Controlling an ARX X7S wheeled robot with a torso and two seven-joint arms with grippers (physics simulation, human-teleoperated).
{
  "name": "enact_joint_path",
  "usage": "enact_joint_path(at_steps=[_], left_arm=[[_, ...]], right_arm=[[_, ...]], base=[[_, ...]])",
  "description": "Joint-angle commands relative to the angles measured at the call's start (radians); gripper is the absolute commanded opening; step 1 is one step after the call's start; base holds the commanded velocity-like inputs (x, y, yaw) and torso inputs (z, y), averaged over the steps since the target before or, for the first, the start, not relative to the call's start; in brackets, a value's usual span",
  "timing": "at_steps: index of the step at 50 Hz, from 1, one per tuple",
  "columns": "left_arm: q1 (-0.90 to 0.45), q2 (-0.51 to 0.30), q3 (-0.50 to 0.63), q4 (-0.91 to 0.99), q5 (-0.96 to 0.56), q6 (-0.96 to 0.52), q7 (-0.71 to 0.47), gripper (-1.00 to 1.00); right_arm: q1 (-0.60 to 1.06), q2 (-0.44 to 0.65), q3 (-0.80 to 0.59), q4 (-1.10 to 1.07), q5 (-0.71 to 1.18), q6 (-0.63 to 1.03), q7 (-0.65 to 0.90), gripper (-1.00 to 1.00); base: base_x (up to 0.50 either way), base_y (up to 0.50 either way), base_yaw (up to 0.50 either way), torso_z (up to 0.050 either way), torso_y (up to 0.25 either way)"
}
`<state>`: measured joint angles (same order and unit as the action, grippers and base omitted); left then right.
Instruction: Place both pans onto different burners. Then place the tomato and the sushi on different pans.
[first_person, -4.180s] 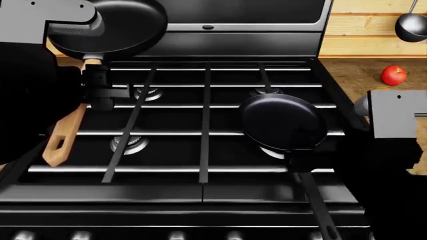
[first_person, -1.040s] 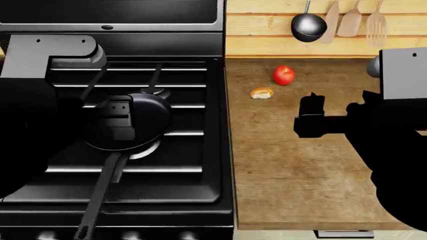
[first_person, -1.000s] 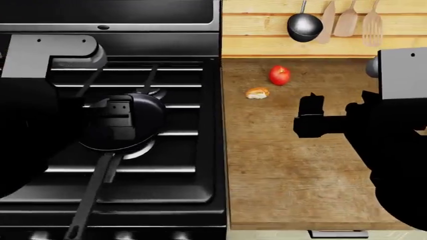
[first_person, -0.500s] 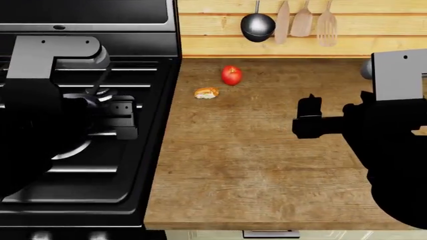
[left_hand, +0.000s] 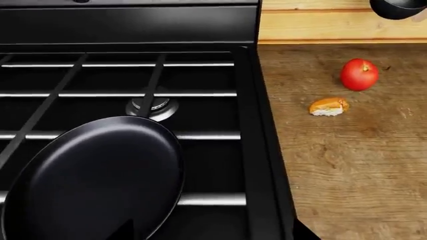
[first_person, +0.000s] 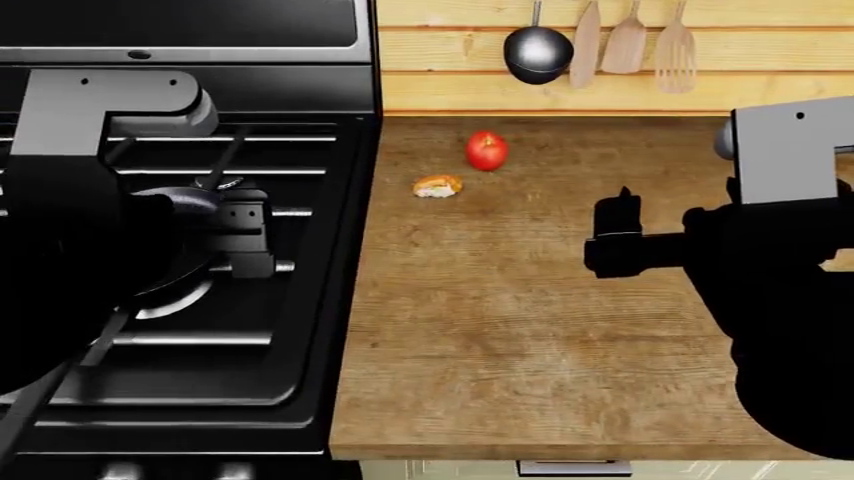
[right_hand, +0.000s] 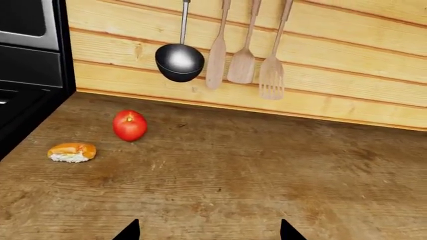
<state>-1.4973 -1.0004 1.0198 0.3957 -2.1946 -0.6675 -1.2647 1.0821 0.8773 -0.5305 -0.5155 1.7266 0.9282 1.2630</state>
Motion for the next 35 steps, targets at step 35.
enact_joint_path(at_steps=[35], left_arm=[[-0.018,0.007,0.000,0.003,-0.007,-0.004,-0.008,1.00]], right_arm=[[-0.002,0.002,-0.015,0.008,-0.017,-0.007,-0.017,1.00]], base=[[0.28,-0.01,0.00,0.000,0.001]])
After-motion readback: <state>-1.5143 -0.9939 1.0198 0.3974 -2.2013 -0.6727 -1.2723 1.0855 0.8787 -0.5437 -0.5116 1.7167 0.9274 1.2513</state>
